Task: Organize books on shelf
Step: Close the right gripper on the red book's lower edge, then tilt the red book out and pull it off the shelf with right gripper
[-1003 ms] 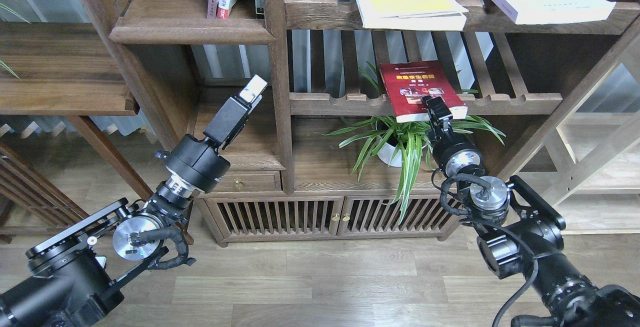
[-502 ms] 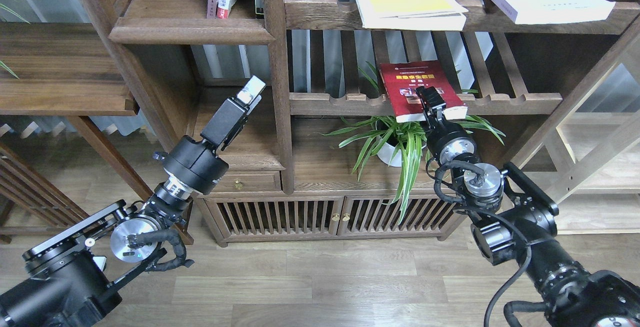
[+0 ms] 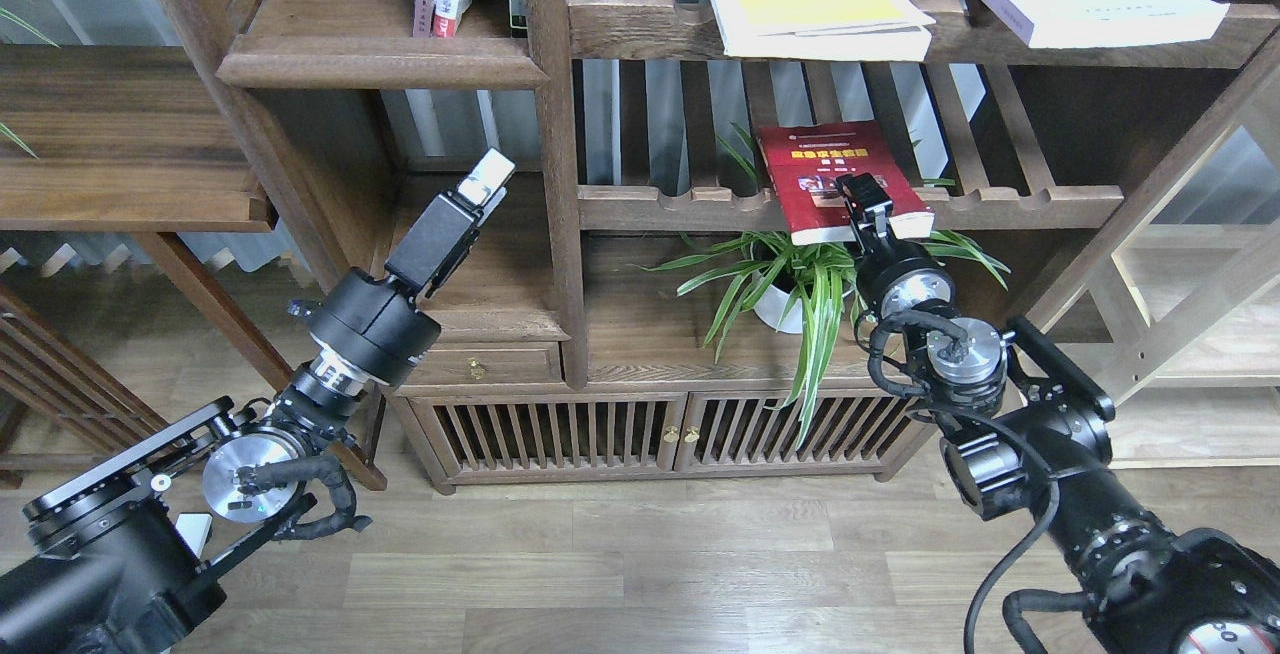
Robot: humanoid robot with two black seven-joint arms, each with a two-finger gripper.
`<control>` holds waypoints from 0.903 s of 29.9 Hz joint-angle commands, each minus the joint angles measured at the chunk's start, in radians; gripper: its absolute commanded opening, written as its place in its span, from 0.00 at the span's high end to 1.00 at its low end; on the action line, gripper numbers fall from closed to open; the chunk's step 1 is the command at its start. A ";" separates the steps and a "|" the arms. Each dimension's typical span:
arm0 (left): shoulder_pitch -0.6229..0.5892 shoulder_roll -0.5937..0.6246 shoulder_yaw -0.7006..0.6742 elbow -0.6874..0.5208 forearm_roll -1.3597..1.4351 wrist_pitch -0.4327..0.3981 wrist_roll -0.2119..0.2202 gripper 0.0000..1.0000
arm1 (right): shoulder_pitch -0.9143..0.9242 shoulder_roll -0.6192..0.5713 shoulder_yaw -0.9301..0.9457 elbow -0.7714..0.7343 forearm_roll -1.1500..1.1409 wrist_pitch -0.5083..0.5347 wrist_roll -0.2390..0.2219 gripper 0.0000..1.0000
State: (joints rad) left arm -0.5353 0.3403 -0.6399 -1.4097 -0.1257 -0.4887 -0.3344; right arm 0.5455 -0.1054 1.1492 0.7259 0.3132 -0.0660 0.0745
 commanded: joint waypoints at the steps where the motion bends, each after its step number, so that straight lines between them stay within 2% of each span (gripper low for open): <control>1: 0.001 0.000 0.000 0.000 0.000 0.000 0.000 0.00 | 0.005 0.006 0.001 -0.002 -0.002 0.008 0.004 0.31; 4: 0.003 0.000 0.000 0.000 0.000 0.000 0.000 0.00 | 0.008 0.007 0.001 -0.013 -0.002 0.011 0.005 0.34; 11: 0.006 0.000 0.000 0.000 0.000 0.000 0.000 0.00 | 0.011 0.006 0.006 -0.025 -0.002 0.028 0.008 0.52; 18: 0.006 0.000 0.000 0.000 0.000 0.000 0.000 0.00 | 0.001 0.000 0.007 -0.049 -0.003 0.201 0.013 0.95; 21: 0.006 0.000 0.000 0.000 0.000 0.000 0.000 0.00 | -0.002 -0.002 0.006 -0.062 -0.003 0.252 0.010 0.96; 27: 0.006 -0.001 0.000 0.001 0.000 0.000 0.003 0.00 | -0.018 -0.005 0.021 -0.049 0.004 0.259 0.010 0.97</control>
State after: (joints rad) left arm -0.5292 0.3406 -0.6398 -1.4098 -0.1257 -0.4887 -0.3344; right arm 0.5372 -0.1094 1.1573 0.6670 0.3136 0.1904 0.0862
